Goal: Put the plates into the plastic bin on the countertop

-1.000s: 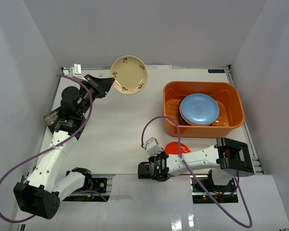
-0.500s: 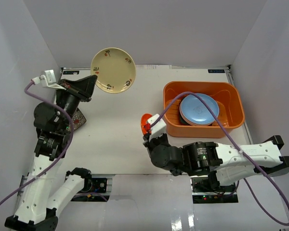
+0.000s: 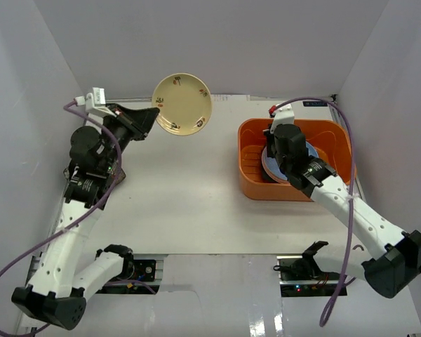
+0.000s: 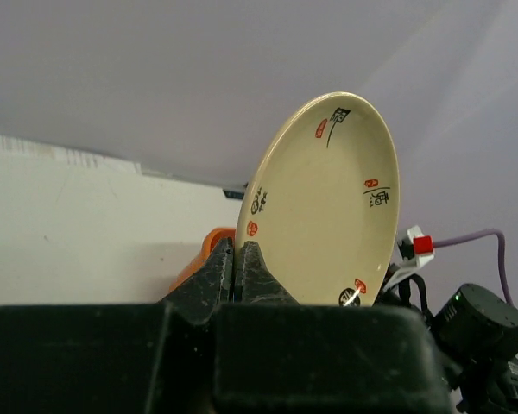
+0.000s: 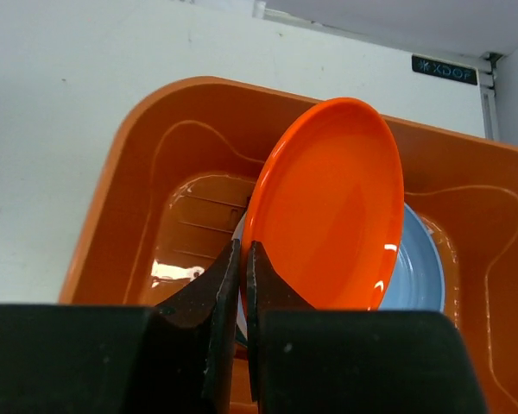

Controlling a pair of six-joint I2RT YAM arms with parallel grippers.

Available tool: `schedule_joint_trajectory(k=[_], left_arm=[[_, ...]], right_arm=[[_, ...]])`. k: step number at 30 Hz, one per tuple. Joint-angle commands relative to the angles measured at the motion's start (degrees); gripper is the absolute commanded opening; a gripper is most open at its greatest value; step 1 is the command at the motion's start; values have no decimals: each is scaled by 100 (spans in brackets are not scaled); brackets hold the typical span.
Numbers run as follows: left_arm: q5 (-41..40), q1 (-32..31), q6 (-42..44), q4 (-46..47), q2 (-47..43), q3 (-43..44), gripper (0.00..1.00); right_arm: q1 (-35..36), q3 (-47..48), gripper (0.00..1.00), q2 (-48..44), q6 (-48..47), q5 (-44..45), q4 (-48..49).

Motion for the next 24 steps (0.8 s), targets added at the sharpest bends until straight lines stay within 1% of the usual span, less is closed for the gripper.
schedule_joint_trajectory(k=[1,2,4,7,9,10,11,13,14,15,16,18,20,21,22,23,24], left_arm=[[484,-38,-286,254,304,-92,0],[581,-47,-330,455,523,-84,0],[670,-160,-392,518,744,-5,0],[504,-485,-322,606,1060,109,0],[284,-802,-252,623,1314,250,0],[205,-916,-147,615,1420,302,0],[65,-1134,-94,615,1517,355,0],[-41,-1311,-49,623,1842,513,0],[-103,-1460,-6,624,1948,557,0],[-225,-1523,12,624,2053,653,0],[-270,-1593,38,615,2298,715,0],[-384,-1795,117,606,2545,856,0],[-489,-2084,223,588,2958,1110,0],[-568,-2190,275,527,3116,1233,0],[-708,-2296,337,466,3292,1556,0],[-771,-2506,433,387,3668,1725,0],[-832,-2595,504,299,3871,1901,0]], right_arm=[[-596,-197,8,372,-96,-1135,706],[-668,-250,8,426,-51,-1170,732],[-896,-452,9,523,107,-1346,802],[-1133,-689,12,515,222,-1381,917],[-1231,-742,21,523,310,-1556,917],[-1284,-777,27,506,336,-1557,899],[-1301,-795,43,471,423,-1557,899],[-1415,-778,61,287,564,-1627,856],[-1486,-760,74,199,643,-1680,812],[-1652,-717,77,111,775,-1785,777],[-1758,-655,78,-73,828,-1847,724],[-2108,-436,74,-241,994,-1917,583],[-2338,-295,52,-557,1153,-1795,495],[-2574,-277,36,-688,1250,-1664,469],[-2698,-277,22,-977,1468,-1645,469],[-2838,-294,8,-1145,1601,-1654,469],[-3049,-294,8,-1286,1689,-1758,495]])
